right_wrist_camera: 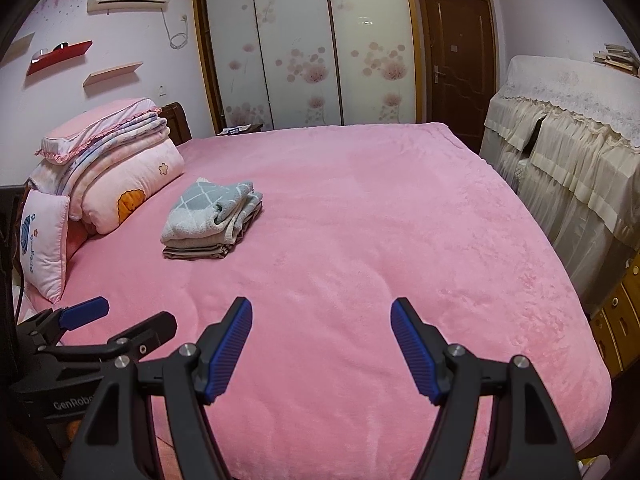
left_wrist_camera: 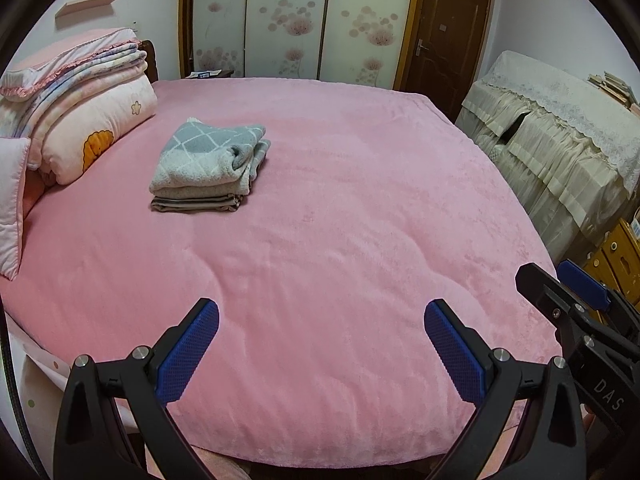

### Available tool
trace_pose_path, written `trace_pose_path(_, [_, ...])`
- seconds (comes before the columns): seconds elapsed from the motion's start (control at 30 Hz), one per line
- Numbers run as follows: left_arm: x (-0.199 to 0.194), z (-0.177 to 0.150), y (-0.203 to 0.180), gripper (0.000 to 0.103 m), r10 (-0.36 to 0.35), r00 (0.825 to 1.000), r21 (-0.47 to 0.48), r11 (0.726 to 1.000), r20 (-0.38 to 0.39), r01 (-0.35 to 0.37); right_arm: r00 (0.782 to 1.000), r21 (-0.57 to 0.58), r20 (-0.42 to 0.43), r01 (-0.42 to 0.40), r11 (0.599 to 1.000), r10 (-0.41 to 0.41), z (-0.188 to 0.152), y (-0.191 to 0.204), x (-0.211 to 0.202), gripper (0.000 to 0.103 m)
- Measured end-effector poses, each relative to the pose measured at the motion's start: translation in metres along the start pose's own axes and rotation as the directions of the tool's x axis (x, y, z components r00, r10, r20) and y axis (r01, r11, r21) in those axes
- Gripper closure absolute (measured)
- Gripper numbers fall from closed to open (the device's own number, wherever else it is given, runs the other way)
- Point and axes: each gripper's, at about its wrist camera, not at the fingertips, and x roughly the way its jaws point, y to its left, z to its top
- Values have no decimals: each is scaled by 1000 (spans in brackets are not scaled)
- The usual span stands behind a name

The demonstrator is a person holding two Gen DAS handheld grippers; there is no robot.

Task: Fold small clothes

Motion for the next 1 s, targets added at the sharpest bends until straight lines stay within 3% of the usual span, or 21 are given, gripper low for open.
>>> trace_pose_path(1.0, [2, -11, -2, 1, 20, 1000, 3, 1000, -2, -20, 1000, -17, 9, -7, 1000, 7, -11, 1, -3, 31])
